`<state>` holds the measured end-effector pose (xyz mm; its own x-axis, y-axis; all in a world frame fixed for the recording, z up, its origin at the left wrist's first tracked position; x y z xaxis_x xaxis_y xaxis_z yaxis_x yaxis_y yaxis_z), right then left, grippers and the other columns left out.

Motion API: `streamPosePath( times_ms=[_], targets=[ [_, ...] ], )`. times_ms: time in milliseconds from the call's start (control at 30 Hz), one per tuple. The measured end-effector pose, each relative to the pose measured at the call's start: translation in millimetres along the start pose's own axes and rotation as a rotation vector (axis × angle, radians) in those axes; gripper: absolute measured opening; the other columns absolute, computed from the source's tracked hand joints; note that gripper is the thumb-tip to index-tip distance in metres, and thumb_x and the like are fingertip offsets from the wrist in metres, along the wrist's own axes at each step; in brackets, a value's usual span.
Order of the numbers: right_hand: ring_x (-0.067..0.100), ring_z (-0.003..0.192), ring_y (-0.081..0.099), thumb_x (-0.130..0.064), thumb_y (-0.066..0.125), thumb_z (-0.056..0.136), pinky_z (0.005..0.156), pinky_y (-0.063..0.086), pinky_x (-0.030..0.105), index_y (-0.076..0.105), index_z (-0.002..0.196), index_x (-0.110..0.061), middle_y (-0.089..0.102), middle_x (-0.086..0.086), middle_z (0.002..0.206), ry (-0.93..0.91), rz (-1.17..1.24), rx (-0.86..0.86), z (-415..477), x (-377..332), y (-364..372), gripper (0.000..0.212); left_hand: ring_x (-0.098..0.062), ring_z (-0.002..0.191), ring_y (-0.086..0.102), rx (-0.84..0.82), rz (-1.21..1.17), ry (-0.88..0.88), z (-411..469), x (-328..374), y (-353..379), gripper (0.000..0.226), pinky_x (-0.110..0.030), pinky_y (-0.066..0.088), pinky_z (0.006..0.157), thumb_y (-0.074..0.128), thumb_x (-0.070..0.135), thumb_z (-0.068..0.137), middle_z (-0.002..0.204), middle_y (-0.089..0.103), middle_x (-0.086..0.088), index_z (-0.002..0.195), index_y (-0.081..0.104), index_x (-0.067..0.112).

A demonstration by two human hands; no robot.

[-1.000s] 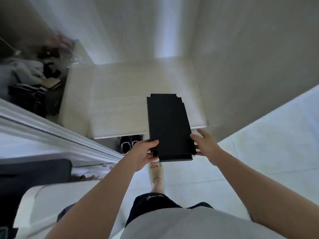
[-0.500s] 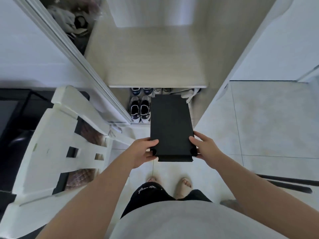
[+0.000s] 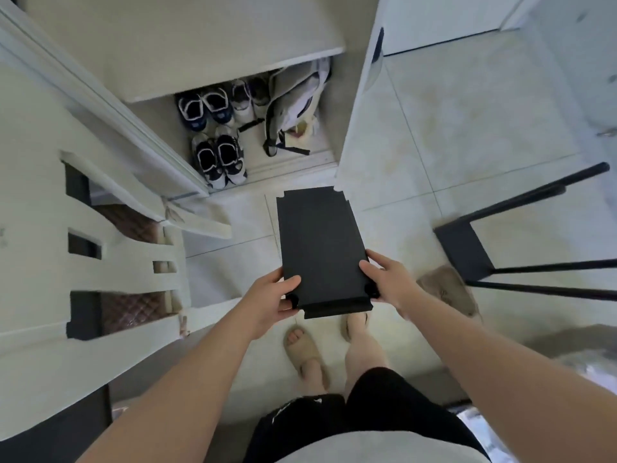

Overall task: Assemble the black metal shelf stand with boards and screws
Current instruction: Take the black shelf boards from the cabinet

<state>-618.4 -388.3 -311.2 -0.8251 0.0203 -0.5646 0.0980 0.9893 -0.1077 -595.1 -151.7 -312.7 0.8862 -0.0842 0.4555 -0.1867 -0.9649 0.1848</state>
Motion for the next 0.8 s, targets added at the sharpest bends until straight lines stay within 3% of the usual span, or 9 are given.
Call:
streamPosePath(
  times_ms=[100, 200, 333, 433, 633, 800],
  targets=[
    [0.012, 0.072, 0.068, -0.029, 0.06, 0.1, 0.062, 0.056, 0.032, 0.058, 0.101, -0.052, 0.076, -0.008, 0.082, 0.049, 0.032, 0.043, -1, 42, -15, 0.023, -0.024, 0.101, 0.071, -0.037, 0.037, -0.057, 9, -37, 17, 0.029, -0.039, 0.056, 0.09, 0.059, 0.023, 0.1, 0.124, 0.067, -0.001, 0.128, 0.062, 0.03],
    [0.018, 0.079, 0.061, -0.028, 0.059, 0.1, 0.063, 0.05, 0.03, 0.056, 0.116, -0.046, 0.07, 0.002, 0.093, 0.097, 0.07, 0.07, 11, 77, -37, 0.025, -0.026, 0.102, 0.071, -0.062, 0.107, -0.094, 32, -65, 39, 0.029, -0.047, 0.052, 0.101, 0.058, 0.024, 0.101, 0.125, 0.068, -0.001, 0.13, 0.061, 0.028],
    [0.019, 0.077, 0.057, -0.026, 0.06, 0.1, 0.063, 0.047, 0.03, 0.055, 0.119, -0.043, 0.067, 0.001, 0.092, 0.134, 0.087, 0.105, 60, 121, -75, 0.026, -0.029, 0.107, 0.068, -0.058, 0.182, -0.147, 94, -96, 71, 0.028, -0.041, 0.055, 0.093, 0.058, 0.026, 0.101, 0.124, 0.067, -0.003, 0.129, 0.06, 0.025],
    [0.017, 0.078, 0.058, -0.028, 0.062, 0.099, 0.069, 0.051, 0.031, 0.056, 0.122, -0.041, 0.067, -0.001, 0.096, 0.157, 0.078, 0.12, 131, 164, -110, 0.026, -0.023, 0.094, 0.069, -0.063, 0.242, -0.176, 177, -120, 97, 0.025, -0.035, 0.056, 0.082, 0.058, 0.028, 0.101, 0.115, 0.065, -0.003, 0.125, 0.061, 0.023],
    [0.016, 0.071, 0.06, -0.029, 0.064, 0.098, 0.06, 0.05, 0.028, 0.061, 0.127, -0.033, 0.069, 0.001, 0.098, 0.129, 0.086, 0.159, 326, 259, -174, 0.029, -0.023, 0.091, 0.068, -0.095, 0.253, -0.182, 398, -182, 141, 0.019, -0.035, 0.055, 0.088, 0.058, 0.026, 0.101, 0.102, 0.064, -0.001, 0.118, 0.063, 0.022],
    [0.009, 0.063, 0.063, -0.028, 0.066, 0.098, 0.052, 0.051, 0.023, 0.069, 0.113, -0.029, 0.071, -0.008, 0.085, 0.049, 0.13, 0.218, 476, 313, -226, 0.016, -0.022, 0.091, 0.069, -0.137, 0.271, -0.108, 563, -201, 173, 0.016, -0.035, 0.053, 0.092, 0.059, 0.026, 0.1, 0.093, 0.065, 0.002, 0.115, 0.064, 0.024]
  ],
)
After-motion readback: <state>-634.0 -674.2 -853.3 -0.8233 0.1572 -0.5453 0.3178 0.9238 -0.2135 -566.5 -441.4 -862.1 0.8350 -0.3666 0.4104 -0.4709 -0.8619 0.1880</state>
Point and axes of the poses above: each hand's wrist, its own z-axis towards the middle knuckle, its own y-axis out of the palm, x = y × z, the point moved 8 cm from there along z, towards the middle knuckle
